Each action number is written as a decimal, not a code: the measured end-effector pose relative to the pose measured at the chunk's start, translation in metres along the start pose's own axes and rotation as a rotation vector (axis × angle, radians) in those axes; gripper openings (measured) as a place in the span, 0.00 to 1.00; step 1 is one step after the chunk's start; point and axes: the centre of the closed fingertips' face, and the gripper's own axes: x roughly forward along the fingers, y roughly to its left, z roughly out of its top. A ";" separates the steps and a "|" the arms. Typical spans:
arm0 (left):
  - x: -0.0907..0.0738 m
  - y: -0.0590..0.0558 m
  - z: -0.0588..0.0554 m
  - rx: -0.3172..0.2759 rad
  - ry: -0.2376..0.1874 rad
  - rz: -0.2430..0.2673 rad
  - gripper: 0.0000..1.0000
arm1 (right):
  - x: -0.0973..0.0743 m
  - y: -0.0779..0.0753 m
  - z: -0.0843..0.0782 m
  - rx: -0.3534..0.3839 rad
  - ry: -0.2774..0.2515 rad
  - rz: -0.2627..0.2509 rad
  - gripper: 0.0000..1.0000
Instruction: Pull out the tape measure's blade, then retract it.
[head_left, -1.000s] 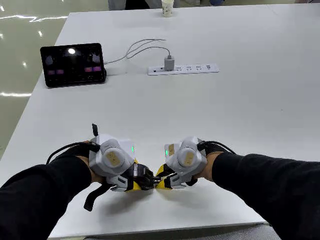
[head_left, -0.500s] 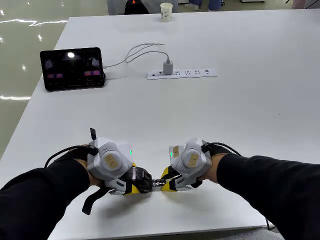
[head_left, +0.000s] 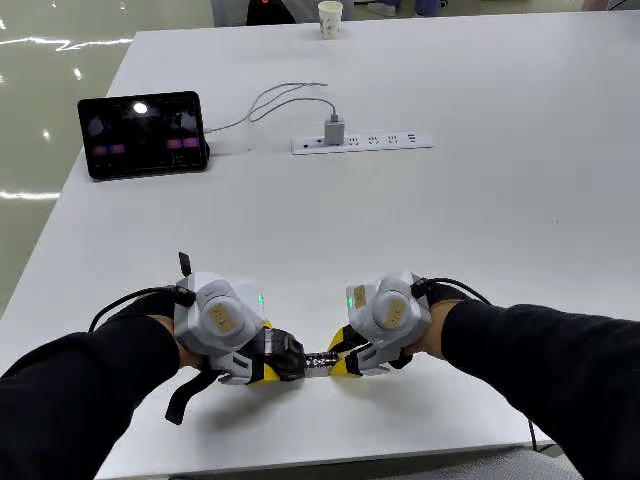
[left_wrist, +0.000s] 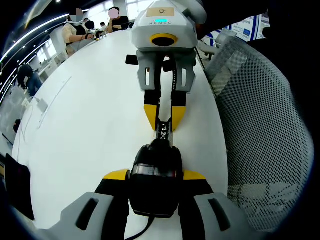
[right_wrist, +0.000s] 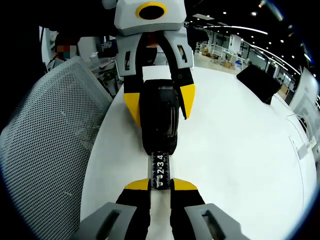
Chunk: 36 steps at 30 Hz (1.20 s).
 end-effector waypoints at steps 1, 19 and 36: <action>0.000 0.000 0.000 0.000 0.001 0.000 0.32 | 0.000 0.000 0.000 0.002 0.000 0.001 0.11; 0.000 0.000 0.000 -0.003 0.007 0.004 0.32 | -0.007 0.002 -0.009 -0.005 0.002 -0.001 0.11; 0.000 0.000 0.000 -0.009 0.008 0.006 0.32 | -0.015 0.000 -0.020 -0.003 0.014 -0.001 0.11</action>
